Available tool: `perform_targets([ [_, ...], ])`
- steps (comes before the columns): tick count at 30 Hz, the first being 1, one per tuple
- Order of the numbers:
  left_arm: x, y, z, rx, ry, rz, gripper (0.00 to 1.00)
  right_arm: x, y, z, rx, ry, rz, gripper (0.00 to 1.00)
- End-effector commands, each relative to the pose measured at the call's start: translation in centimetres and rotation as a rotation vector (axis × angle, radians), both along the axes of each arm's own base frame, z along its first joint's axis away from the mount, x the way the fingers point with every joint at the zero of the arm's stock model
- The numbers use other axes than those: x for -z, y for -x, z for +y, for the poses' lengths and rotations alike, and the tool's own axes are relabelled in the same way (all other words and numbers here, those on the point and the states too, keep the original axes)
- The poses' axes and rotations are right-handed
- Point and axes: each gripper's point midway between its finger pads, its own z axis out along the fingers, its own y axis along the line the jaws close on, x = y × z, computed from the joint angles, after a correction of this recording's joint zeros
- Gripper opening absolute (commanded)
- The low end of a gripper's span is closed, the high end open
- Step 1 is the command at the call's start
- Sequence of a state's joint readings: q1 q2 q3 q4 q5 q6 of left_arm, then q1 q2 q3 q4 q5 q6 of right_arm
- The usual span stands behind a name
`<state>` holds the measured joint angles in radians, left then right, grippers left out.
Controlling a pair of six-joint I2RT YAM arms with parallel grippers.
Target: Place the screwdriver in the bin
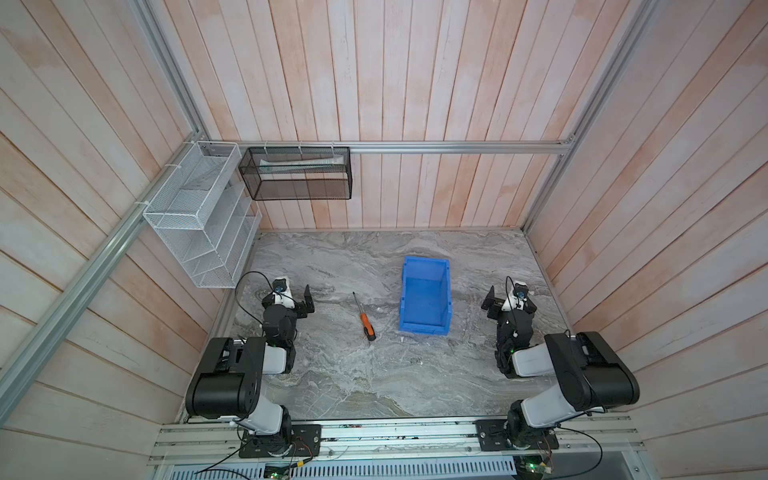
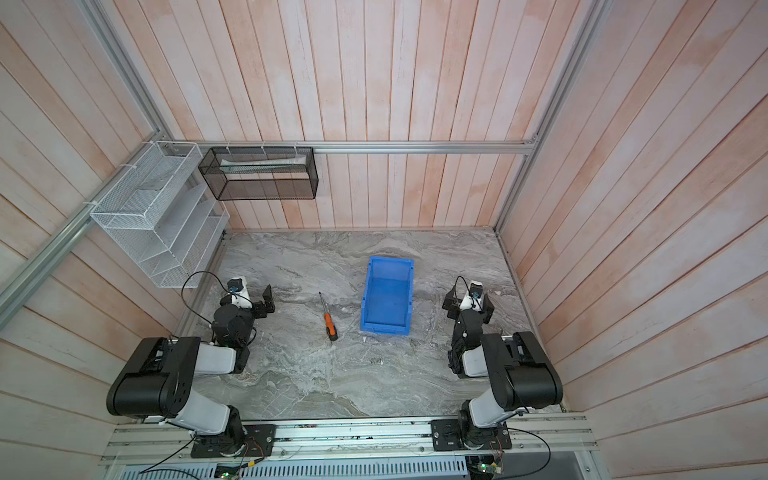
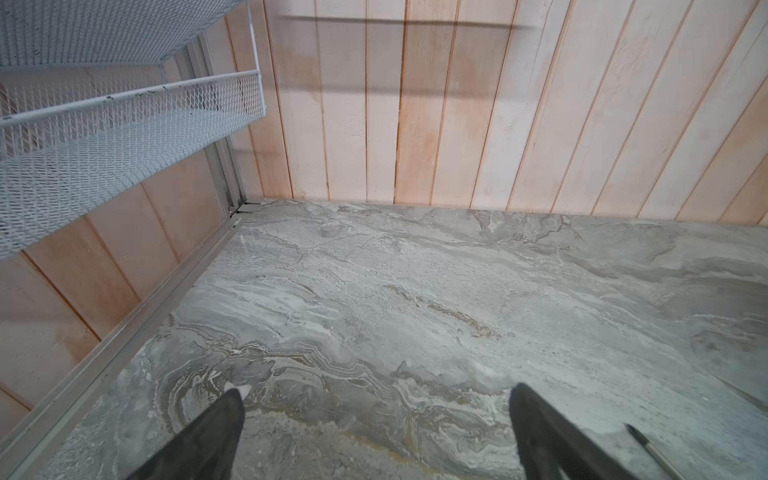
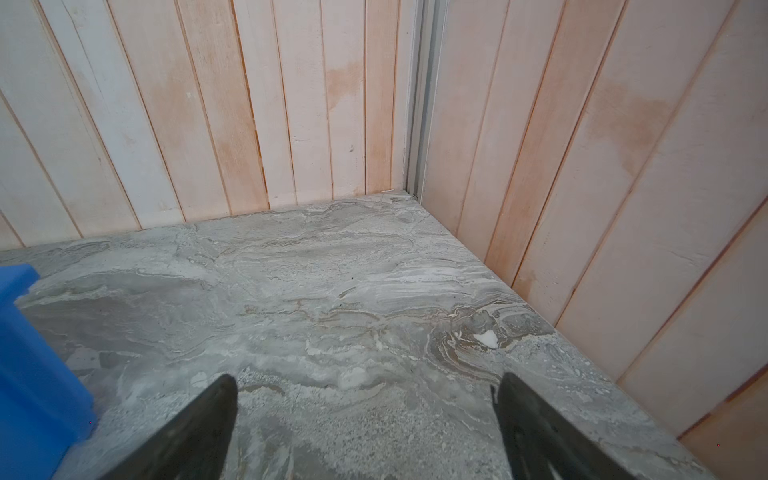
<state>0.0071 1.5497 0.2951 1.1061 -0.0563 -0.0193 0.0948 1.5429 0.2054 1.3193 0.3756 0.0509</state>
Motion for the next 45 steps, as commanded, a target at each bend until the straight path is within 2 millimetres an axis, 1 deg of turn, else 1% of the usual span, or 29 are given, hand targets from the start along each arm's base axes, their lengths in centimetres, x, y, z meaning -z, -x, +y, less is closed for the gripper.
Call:
perform_targets([
  [1, -0.1, 0.1, -0.1, 0.006, 0.004, -0.004, 1.00, -0.2, 0.0, 0.1, -0.006, 0.000, -0.014, 0.98],
  [24, -0.3, 0.3, -0.1, -0.007, -0.010, -0.014, 1.00, -0.2, 0.1, 0.0, -0.005, 0.000, -0.013, 0.98],
  [26, -0.7, 0.9, 0.3, -0.044, -0.007, -0.038, 1.00, -0.3, 0.1, -0.1, 0.002, 0.000, -0.018, 0.98],
  [29, -2.2, 2.4, 1.8, -0.135, 0.023, -0.091, 1.00, -0.6, 0.3, -0.3, 0.020, -0.003, -0.027, 0.98],
  [32, -4.0, 3.4, 1.8, -0.185, 0.009, -0.117, 1.00, -1.0, 0.7, 0.1, 0.002, 0.009, -0.043, 0.98],
  [34, -5.5, 3.7, 1.9, -0.248, 0.018, -0.111, 1.00, -1.9, 1.0, 0.4, 0.012, 0.041, -0.060, 0.98],
  [35, -6.2, 3.8, 2.2, -0.284, 0.066, -0.104, 1.00, -2.6, 1.1, 0.2, 0.077, 0.050, -0.050, 0.98],
  [37, -7.3, 4.1, 2.6, -0.333, 0.202, -0.085, 1.00, -4.3, 1.0, 1.1, 0.068, 0.078, -0.048, 0.98],
  [39, -8.5, 4.8, 2.5, -0.343, 0.303, -0.079, 1.00, -6.8, 2.2, 0.9, 0.109, 0.020, -0.136, 0.98],
  [41, -9.8, 5.5, 2.3, -0.325, 0.341, -0.114, 1.00, -8.3, 2.6, 1.0, 0.106, -0.059, -0.162, 0.98],
  [43, -10.9, 6.2, 2.0, -0.301, 0.393, -0.152, 1.00, -10.2, 3.1, 0.6, 0.127, -0.156, -0.186, 0.98],
  [44, -11.2, 6.7, 2.1, -0.307, 0.467, -0.168, 1.00, -11.5, 3.2, 0.9, 0.100, -0.192, -0.207, 0.98],
  [45, -11.0, 7.3, 2.4, -0.333, 0.571, -0.184, 1.00, -13.0, 3.5, 1.4, 0.057, -0.224, -0.236, 0.98],
])
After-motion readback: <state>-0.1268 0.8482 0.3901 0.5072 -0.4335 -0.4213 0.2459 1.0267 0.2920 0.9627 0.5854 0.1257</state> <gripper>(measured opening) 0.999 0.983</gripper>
